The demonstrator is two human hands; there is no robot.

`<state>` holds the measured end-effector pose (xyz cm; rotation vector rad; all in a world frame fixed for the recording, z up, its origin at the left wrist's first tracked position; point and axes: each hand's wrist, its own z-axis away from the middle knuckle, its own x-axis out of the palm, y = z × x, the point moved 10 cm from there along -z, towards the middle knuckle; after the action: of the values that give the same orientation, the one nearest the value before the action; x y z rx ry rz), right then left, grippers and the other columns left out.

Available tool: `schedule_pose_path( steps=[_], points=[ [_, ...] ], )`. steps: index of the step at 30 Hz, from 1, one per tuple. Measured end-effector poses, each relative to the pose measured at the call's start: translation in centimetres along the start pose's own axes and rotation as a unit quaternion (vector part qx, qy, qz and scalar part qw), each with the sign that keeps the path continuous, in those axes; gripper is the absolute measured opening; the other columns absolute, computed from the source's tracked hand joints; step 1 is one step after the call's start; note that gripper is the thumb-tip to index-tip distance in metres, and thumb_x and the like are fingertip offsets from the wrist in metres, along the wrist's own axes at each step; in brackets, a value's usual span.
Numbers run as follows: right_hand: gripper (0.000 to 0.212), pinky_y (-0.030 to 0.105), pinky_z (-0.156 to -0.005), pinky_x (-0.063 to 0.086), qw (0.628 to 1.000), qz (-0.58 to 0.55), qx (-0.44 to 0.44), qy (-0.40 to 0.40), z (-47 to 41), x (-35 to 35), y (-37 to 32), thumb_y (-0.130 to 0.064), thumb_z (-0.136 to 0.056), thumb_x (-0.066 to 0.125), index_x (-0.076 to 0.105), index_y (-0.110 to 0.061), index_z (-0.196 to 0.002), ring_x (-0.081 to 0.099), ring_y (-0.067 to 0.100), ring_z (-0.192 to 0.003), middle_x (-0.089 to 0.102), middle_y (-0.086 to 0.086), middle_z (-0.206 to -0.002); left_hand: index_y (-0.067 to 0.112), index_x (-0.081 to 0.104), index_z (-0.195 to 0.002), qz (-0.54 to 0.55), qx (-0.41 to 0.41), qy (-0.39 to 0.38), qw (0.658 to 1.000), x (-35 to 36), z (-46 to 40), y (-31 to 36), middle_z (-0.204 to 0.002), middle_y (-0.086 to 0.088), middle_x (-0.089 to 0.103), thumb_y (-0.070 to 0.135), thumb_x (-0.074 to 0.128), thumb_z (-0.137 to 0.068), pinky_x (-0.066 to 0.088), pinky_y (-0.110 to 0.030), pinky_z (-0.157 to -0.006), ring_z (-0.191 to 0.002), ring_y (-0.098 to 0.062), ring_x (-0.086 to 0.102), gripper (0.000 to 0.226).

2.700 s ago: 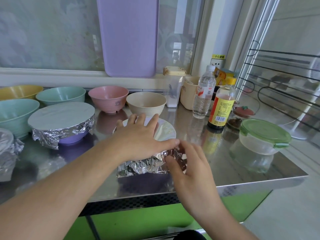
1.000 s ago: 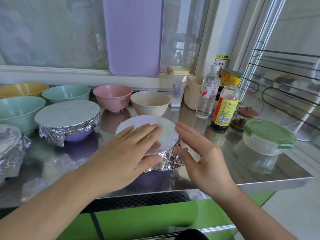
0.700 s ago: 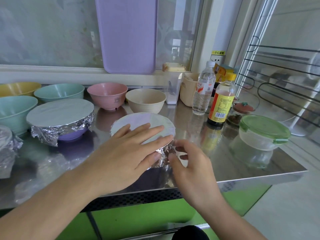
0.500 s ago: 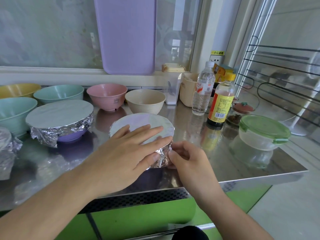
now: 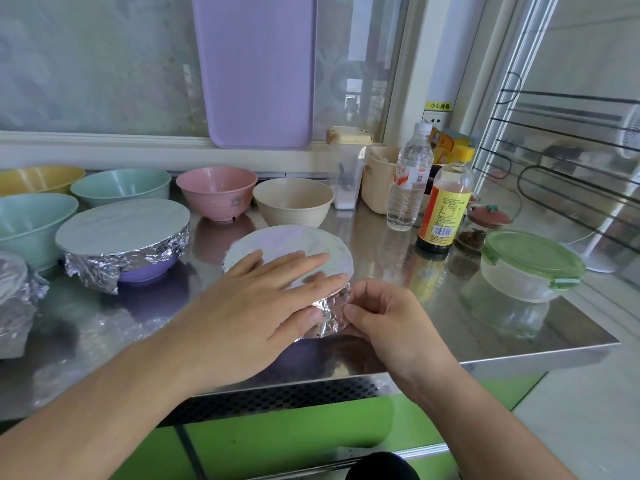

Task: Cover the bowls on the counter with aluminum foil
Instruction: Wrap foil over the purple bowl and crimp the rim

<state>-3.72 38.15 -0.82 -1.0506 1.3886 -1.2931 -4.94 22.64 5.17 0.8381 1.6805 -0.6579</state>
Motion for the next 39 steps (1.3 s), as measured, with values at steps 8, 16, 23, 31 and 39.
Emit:
schedule_pose_path(
  steps=[8,16,23,31,39],
  points=[
    [0.019,0.021,-0.064,0.055,0.982,0.163,-0.062,0.076,-0.2,-0.9,-1.8,-0.012,-0.088,0.083,0.066,-0.016,-0.094,0.070,0.005,-0.070,0.075,-0.001,-0.081,0.063,0.001,-0.157,0.014,-0.001,-0.002,1.000,-0.3,0.0,0.0,-0.168,0.034,-0.005,0.066,0.014,-0.104,0.012,-0.044,-0.129,-0.157,0.003,0.002,0.055],
    [0.082,0.011,-0.117,0.027,0.900,0.330,-0.283,-0.015,1.0,1.4,-6.0,-0.009,-0.088,0.074,0.034,-0.025,-0.157,0.032,-0.007,-0.145,0.037,-0.019,-0.151,0.061,0.012,-0.157,0.016,-0.001,-0.005,1.000,-0.2,-0.2,-0.3,-0.168,0.033,-0.003,0.067,0.019,-0.102,0.015,-0.048,-0.129,-0.157,0.003,0.004,0.056],
    [0.096,0.018,-0.128,0.010,0.893,0.375,-0.226,-0.099,0.2,2.2,-5.0,-0.049,-0.098,0.067,0.008,-0.026,-0.170,-0.001,-0.009,-0.157,0.002,-0.018,-0.175,0.055,0.023,-0.159,0.013,0.007,0.017,1.000,-0.6,-0.5,-0.6,-0.169,0.026,0.015,0.049,0.053,-0.104,0.025,-0.047,-0.125,-0.157,-0.003,0.015,0.063],
    [0.095,0.033,-0.130,0.023,0.856,0.441,-0.258,-0.076,-0.4,2.4,-5.0,-0.062,-0.098,0.057,0.010,-0.020,-0.170,0.006,0.005,-0.162,0.007,-0.008,-0.177,0.045,0.021,-0.163,-0.045,0.010,0.032,0.998,0.1,-0.2,-0.7,-0.169,0.018,0.025,0.057,0.028,-0.106,0.020,-0.045,-0.128,-0.158,-0.012,0.021,0.059],
    [0.095,0.040,-0.131,0.022,0.826,0.477,-0.295,-0.059,0.1,2.7,-5.2,-0.067,-0.099,0.047,0.012,-0.013,-0.169,-0.001,0.008,-0.163,0.014,-0.003,-0.176,0.012,0.005,-0.167,0.026,-0.095,0.149,0.984,-0.2,2.9,-1.5,-0.175,0.003,0.000,0.040,0.035,-0.110,0.003,-0.032,-0.128,-0.161,-0.014,0.000,0.071]
  ],
)
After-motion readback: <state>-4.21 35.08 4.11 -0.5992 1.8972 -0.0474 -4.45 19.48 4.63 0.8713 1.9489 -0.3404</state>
